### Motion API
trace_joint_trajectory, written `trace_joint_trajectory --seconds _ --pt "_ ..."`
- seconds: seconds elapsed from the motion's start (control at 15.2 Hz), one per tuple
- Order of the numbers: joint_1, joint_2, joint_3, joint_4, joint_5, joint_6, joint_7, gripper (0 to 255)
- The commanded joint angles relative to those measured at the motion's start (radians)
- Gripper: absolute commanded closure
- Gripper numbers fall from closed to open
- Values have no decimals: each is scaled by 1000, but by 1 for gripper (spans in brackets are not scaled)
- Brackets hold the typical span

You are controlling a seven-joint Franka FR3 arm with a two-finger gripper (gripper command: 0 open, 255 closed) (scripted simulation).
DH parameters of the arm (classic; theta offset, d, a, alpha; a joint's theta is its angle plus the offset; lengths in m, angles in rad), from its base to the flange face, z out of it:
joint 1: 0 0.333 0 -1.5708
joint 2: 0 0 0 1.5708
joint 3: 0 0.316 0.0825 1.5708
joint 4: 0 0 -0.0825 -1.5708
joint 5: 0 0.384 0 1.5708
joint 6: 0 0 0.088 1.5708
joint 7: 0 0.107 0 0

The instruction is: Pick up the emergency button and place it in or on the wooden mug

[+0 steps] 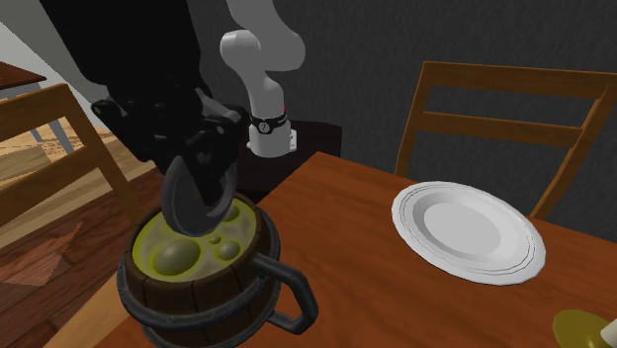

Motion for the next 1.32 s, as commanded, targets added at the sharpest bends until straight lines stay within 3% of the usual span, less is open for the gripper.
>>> trace_joint_trajectory --seconds 0.0,0.2,0.26,0.59,0.86,1.25 --pt "0 -1 0 -2 0 1 0 255" --pt "0 -1 0 -2 0 1 0 255" --pt "0 -1 0 -2 0 1 0 0" --pt "0 -1 0 -2 0 2 0 0" --pt "23 60 -2 223 -13 -163 2 0" --pt "23 60 -2 223 -13 -163 1 0"
